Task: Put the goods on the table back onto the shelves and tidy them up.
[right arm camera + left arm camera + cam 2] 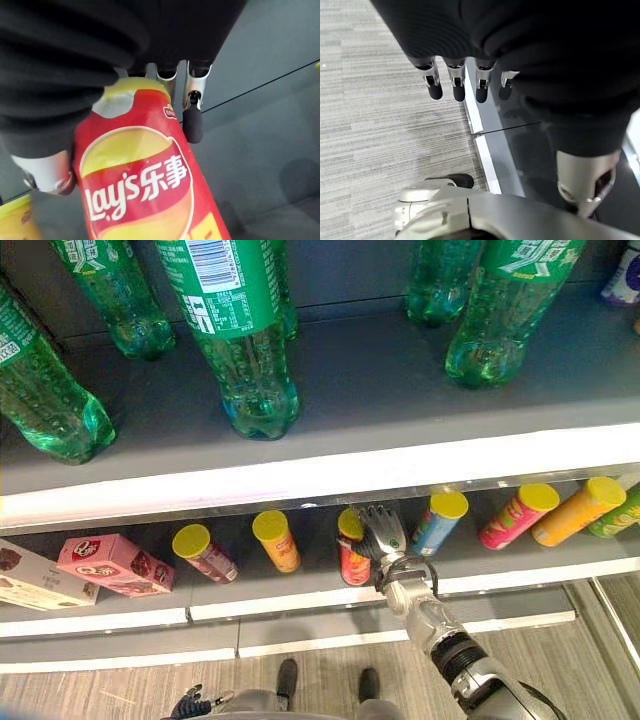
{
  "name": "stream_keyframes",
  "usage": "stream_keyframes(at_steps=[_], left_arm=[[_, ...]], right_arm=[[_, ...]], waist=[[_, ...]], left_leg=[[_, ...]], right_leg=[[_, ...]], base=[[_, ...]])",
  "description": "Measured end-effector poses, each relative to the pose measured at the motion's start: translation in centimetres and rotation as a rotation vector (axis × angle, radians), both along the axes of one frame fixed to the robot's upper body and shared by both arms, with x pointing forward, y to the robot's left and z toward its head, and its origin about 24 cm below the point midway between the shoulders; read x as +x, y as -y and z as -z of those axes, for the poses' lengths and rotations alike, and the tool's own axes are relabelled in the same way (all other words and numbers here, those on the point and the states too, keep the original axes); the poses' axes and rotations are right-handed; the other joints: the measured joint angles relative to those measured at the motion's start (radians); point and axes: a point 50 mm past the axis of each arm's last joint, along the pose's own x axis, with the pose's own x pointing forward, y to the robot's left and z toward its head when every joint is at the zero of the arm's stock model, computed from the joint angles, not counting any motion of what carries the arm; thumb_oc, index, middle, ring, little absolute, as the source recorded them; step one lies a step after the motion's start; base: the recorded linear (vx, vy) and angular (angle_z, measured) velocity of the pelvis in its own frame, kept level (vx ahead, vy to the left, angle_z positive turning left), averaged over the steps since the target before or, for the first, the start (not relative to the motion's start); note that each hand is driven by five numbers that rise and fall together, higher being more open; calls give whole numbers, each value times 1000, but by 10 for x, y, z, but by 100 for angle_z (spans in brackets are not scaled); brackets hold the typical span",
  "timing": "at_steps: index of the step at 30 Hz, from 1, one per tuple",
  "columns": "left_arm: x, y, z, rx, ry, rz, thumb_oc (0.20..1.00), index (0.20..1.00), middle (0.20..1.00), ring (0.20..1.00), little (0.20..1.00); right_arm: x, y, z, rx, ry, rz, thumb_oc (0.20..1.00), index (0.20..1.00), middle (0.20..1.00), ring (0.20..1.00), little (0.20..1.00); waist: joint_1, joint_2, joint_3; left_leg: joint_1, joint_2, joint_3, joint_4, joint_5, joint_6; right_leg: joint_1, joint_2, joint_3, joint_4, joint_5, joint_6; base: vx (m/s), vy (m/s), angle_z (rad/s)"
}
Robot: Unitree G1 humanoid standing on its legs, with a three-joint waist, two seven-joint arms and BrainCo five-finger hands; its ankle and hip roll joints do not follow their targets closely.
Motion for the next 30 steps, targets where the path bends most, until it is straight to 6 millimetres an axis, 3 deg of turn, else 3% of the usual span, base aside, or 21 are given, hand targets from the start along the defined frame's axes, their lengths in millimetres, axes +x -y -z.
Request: stream_keyframes(at_steps=[10, 15, 21, 30], left_arm=[[6, 2, -2, 4, 29, 13, 1000, 1000, 1000, 1000, 1000], [12, 7, -3, 4, 58, 51, 1000, 1000, 1000, 1000, 1000], [17, 9, -5, 13, 91, 47, 1000, 1000, 1000, 1000, 1000], [38, 15, -12, 18, 180, 79, 1000, 1000, 1000, 1000, 1000]], right_arm=[[7, 7, -12, -50, 99, 39, 200, 200, 200, 200, 200], [17, 14, -26, -71, 177, 67, 200, 200, 200, 200, 200], [19, 19, -25, -79, 202, 95, 200, 200, 200, 200, 200], [22, 21, -31, -81, 248, 118, 200, 200, 200, 200, 200]], waist=[[4, 9, 4], [6, 45, 28], [15, 78, 47], [20, 83, 55]], left_leg=[[-20, 0, -23, 0, 2, -3], [-64, -4, -26, 0, 18, -3], [-96, -5, -36, 0, 23, -5], [-116, -7, -49, 0, 26, -9]], right_leg=[[-9, 0, -24, 0, -8, -3], [-51, -1, -27, 0, -2, -5], [-81, 0, -33, 0, 1, -7], [-93, 0, -51, 0, 0, -6]], base=[[-8, -22, 7], [-61, -7, 3], [-12, 1, 2], [-9, -5, 6]])
